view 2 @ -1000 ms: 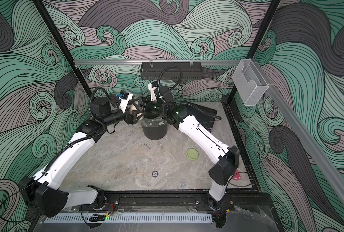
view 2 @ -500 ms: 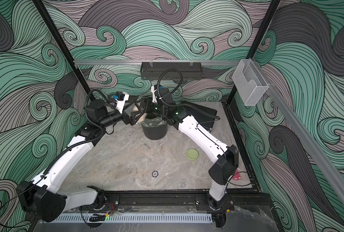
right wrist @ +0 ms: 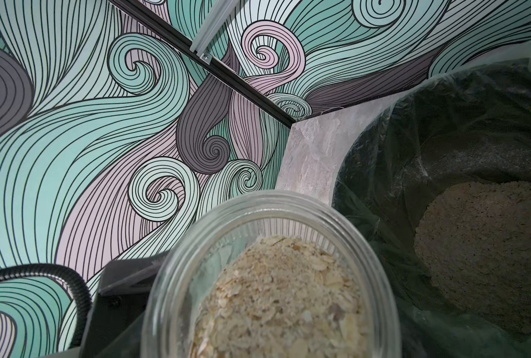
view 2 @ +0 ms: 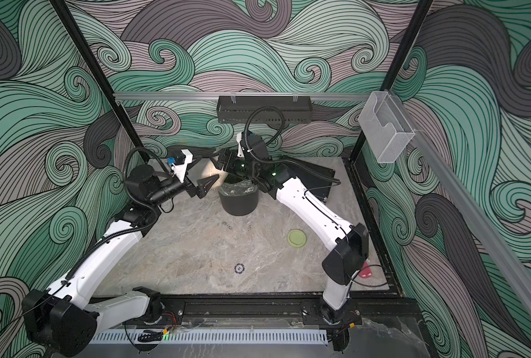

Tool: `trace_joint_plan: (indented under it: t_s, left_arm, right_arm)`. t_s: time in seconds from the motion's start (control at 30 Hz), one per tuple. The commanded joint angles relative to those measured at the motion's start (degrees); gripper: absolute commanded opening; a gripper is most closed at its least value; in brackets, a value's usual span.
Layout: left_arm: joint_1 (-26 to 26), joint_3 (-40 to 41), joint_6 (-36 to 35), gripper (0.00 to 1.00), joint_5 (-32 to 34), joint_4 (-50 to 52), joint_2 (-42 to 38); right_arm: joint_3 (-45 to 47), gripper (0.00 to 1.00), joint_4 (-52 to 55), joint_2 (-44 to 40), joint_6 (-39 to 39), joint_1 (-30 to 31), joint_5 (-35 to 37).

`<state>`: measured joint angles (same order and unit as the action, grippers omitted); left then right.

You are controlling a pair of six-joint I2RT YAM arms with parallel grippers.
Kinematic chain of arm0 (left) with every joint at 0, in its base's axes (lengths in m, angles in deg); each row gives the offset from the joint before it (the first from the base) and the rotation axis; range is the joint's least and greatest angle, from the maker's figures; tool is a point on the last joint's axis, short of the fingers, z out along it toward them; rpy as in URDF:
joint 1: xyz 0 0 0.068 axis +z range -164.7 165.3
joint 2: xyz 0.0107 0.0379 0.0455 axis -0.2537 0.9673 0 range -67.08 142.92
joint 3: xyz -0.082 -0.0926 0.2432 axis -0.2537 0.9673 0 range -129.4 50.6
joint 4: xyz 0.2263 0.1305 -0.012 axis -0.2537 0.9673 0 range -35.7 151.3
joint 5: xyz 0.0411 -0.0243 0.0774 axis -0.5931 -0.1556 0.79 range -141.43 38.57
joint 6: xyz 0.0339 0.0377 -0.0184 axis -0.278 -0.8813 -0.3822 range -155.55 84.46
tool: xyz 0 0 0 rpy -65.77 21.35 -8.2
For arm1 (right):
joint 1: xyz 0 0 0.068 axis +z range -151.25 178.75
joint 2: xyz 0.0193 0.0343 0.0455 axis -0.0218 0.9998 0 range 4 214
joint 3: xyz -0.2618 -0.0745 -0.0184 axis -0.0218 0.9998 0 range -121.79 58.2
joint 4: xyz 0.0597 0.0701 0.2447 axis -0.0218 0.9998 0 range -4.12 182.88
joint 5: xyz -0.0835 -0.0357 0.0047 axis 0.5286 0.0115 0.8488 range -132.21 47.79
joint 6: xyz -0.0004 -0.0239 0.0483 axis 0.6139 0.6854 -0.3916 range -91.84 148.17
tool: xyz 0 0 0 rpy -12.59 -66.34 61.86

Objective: Empty expired oatmeal from jars
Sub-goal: Pour the expired oatmeal into the trash bin.

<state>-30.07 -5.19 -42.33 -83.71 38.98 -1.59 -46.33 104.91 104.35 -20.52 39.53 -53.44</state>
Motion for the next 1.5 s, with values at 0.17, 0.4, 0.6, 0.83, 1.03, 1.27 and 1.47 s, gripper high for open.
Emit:
trace_joint_plan:
  t_s: [0.17, 0.4, 0.6, 0.83, 1.03, 1.27, 1.47]
  left_arm:
    - [1.0, 5.6, 0.8, 0.99, -1.3, -19.5, -1.5]
    - [1.4, 8.3, 4.5, 0.99, 0.4, -29.7, 0.4]
    - [2.1, 11.2, 6.1, 0.98, 1.6, -36.6, 2.0]
    - [2.4, 12.1, 8.9, 0.99, -0.7, -41.4, 4.2]
    - [2.4, 11.6, 10.5, 0.97, -2.3, -44.0, 5.9]
    - [2.4, 12.0, 13.0, 0.96, -2.6, -47.8, 7.7]
    - [2.4, 11.2, 13.5, 0.90, -3.8, -46.8, 7.6]
  right_arm:
    - [-0.7, 0.22, -11.0, -5.1, -7.6, -0.8, -2.9]
    - [-1.0, 0.21, -11.4, -5.5, -10.4, -1.0, -3.7]
    - [-1.5, 0.20, -11.6, -5.5, -12.4, -1.0, -4.9]
    - [-1.6, 0.20, -12.4, -5.6, -15.0, -1.3, -6.1]
    - [-1.6, 0.19, -14.5, -4.6, -17.8, -1.2, -6.9]
    - [-3.6, 0.18, -14.3, -3.2, -18.2, -1.1, -7.7]
    - [-2.4, 0.17, -16.1, -2.6, -19.6, -1.0, -8.0]
